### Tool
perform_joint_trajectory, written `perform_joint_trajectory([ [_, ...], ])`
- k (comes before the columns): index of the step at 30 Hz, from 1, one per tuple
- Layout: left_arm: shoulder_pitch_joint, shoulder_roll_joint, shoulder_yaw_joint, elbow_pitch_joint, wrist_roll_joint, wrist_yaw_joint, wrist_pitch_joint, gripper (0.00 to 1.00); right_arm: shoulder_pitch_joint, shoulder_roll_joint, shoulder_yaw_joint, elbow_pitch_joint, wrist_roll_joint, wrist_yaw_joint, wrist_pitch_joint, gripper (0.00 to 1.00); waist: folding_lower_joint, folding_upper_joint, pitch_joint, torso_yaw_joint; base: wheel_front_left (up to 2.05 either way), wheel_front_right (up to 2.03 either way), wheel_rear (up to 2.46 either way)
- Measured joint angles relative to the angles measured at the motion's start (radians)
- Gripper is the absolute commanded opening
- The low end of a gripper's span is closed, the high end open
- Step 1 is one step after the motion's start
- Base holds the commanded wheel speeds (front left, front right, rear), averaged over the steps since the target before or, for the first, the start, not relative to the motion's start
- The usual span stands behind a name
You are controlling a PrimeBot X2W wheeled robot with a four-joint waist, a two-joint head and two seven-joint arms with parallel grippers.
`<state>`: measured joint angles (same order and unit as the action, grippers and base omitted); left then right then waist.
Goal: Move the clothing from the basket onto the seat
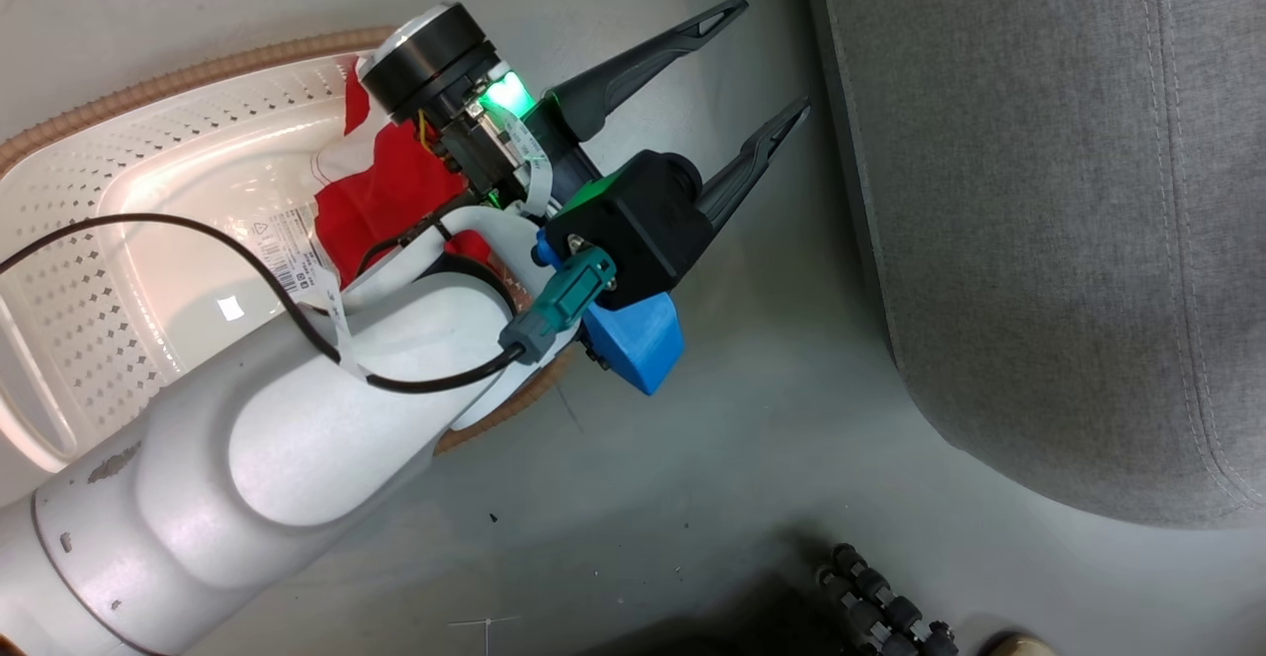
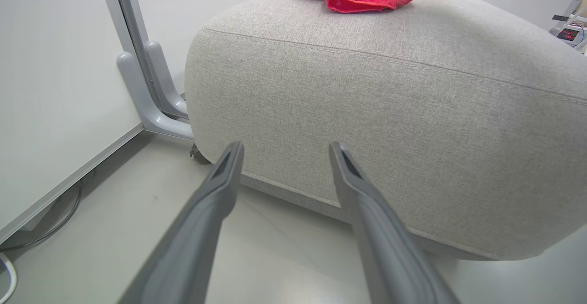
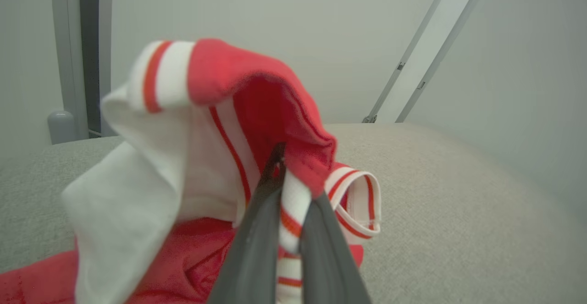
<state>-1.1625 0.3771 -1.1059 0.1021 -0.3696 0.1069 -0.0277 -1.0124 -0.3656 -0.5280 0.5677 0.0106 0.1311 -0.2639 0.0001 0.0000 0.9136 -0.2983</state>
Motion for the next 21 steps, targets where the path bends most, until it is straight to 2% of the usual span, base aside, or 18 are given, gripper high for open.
perform_joint_trajectory([
  [7,-0.003,0.003,-0.002,-0.002,0.0,0.004,0.0,1.0,0.034,0.037,-0.014,0.016,0.0,0.0,0.0,0.0,0.0,0.0,-0.002,0.001,0.0,0.0,0.0],
  [8,-0.003,0.003,-0.002,0.0,-0.001,0.004,0.0,1.0,0.037,0.038,-0.012,0.019,0.0,0.0,0.0,0.08,0.0,0.0,-0.005,0.001,0.0,0.0,0.0],
  [9,-0.003,0.003,-0.002,0.001,-0.001,0.005,-0.002,1.0,0.04,0.04,-0.012,0.019,0.001,0.0,0.0,0.93,0.0,0.0001,-0.009,0.0,0.0,0.0,0.0],
  [10,-0.003,0.003,-0.002,0.003,-0.004,0.005,-0.005,1.0,0.046,0.043,-0.013,0.016,0.004,0.0,0.0,1.0,0.0,0.0,-0.014,0.0,0.0,0.0,0.0],
  [21,0.041,-0.033,-0.005,0.055,-0.037,0.019,-0.081,1.0,0.245,0.084,-0.007,-0.069,-0.002,0.0,0.0,1.0,-0.0001,0.0,-0.134,0.006,0.0,0.0,0.0],
])
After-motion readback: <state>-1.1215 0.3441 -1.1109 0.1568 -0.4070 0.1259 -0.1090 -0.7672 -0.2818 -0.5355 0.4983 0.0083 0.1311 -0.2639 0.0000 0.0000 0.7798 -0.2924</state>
